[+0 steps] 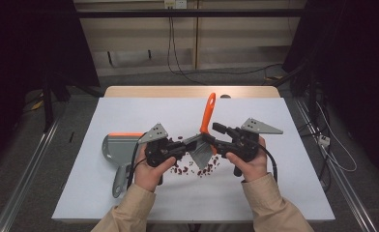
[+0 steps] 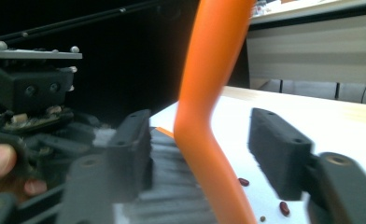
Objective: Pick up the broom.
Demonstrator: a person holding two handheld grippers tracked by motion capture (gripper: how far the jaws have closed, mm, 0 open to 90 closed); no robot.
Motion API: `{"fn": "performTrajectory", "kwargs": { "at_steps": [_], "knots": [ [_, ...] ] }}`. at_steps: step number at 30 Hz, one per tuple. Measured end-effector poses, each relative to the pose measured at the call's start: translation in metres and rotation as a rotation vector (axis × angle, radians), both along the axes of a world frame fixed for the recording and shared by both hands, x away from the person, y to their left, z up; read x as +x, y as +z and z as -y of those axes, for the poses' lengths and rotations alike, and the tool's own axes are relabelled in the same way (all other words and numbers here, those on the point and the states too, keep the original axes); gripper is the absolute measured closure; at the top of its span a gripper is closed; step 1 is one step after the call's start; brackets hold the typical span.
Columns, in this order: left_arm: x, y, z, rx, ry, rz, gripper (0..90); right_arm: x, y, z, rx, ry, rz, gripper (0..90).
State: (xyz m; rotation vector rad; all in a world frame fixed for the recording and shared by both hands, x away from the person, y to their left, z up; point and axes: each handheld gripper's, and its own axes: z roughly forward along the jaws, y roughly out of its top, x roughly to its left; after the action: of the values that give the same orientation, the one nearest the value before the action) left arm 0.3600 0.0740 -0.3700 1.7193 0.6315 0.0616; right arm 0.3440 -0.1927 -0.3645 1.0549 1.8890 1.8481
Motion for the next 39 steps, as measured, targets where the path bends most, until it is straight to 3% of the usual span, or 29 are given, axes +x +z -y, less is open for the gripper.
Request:
{"fn": "performTrajectory", "kwargs": {
  "at_steps": [2, 5, 10, 19, 29, 34, 39],
  "knots": [
    [0.001, 0.001, -0.002, 0.004, 0.005, 0.004, 85.7, -0.001, -0.003, 0.005, -0.016, 0.005, 0.025, 36.5],
    [0.002, 0.002, -0.003, -0.006, -0.004, 0.003, 85.7, -0.002, -0.009, 0.012, -0.05, 0.024, 0.027, 34.6],
    [0.001, 0.002, -0.002, -0.007, -0.016, 0.002, 85.7, -0.001, -0.02, 0.018, -0.019, 0.052, 0.01, 33.9],
    [0.0, 0.002, 0.001, -0.01, -0.034, 0.008, 85.7, 0.0, -0.028, 0.012, -0.043, 0.11, 0.003, 34.4],
    [-0.001, 0.004, 0.001, -0.029, -0.059, 0.006, 85.7, 0.006, -0.036, 0.015, -0.02, 0.137, -0.03, 35.6],
    [-0.001, 0.003, 0.002, -0.054, -0.082, -0.004, 85.7, 0.01, -0.039, 0.015, 0.042, 0.192, -0.052, 37.5],
    [0.0, 0.004, 0.0, -0.057, -0.082, -0.007, 85.7, 0.009, -0.038, 0.016, 0.059, 0.202, -0.046, 37.5]
  ]
}}
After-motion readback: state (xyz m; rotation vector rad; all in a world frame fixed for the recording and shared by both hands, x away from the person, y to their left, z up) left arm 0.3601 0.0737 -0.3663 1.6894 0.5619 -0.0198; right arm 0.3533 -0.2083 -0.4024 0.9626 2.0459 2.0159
